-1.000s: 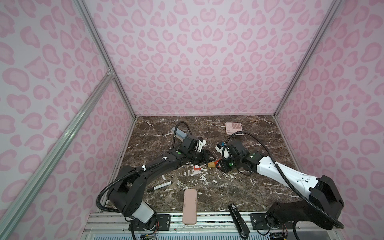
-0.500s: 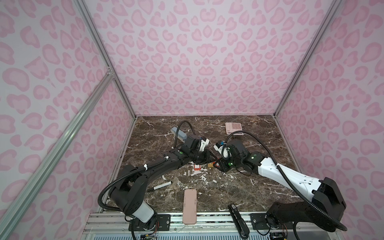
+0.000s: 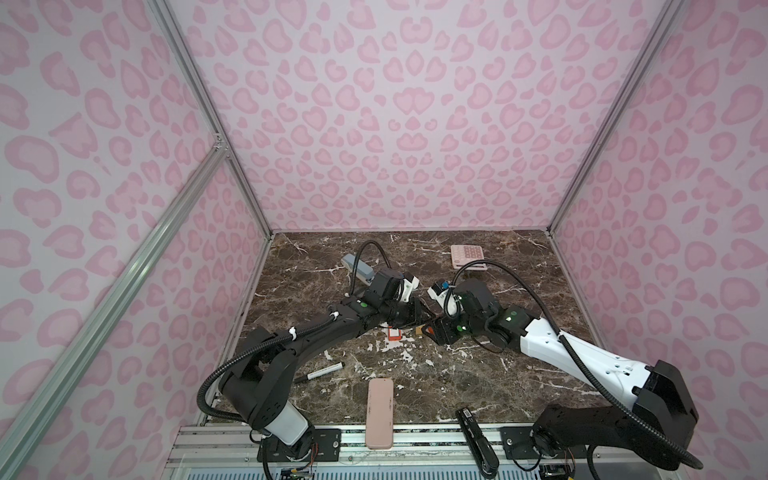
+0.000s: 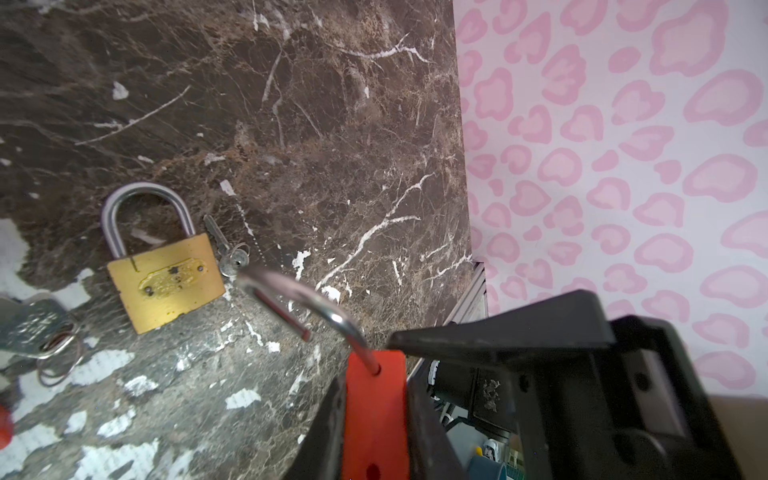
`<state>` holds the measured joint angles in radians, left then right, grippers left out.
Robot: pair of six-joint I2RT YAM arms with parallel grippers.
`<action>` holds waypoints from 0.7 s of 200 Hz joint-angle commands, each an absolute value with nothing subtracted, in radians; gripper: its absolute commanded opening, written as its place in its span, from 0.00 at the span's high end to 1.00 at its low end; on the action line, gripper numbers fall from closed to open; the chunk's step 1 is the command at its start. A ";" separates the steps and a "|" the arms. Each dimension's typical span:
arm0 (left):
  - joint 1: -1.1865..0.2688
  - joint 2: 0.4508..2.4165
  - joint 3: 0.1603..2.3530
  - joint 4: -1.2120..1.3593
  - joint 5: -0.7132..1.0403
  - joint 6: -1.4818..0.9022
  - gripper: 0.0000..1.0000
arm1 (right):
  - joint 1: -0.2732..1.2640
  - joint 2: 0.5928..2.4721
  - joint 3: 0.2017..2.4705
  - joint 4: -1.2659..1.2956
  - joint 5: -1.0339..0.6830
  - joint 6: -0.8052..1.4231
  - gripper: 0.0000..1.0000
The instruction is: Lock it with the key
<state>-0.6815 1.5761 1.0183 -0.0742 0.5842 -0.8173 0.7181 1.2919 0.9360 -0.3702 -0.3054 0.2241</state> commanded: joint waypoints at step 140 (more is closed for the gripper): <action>-0.586 1.232 0.948 0.135 0.374 -0.855 0.97 | 0.415 1.072 0.501 0.720 -0.566 1.083 0.20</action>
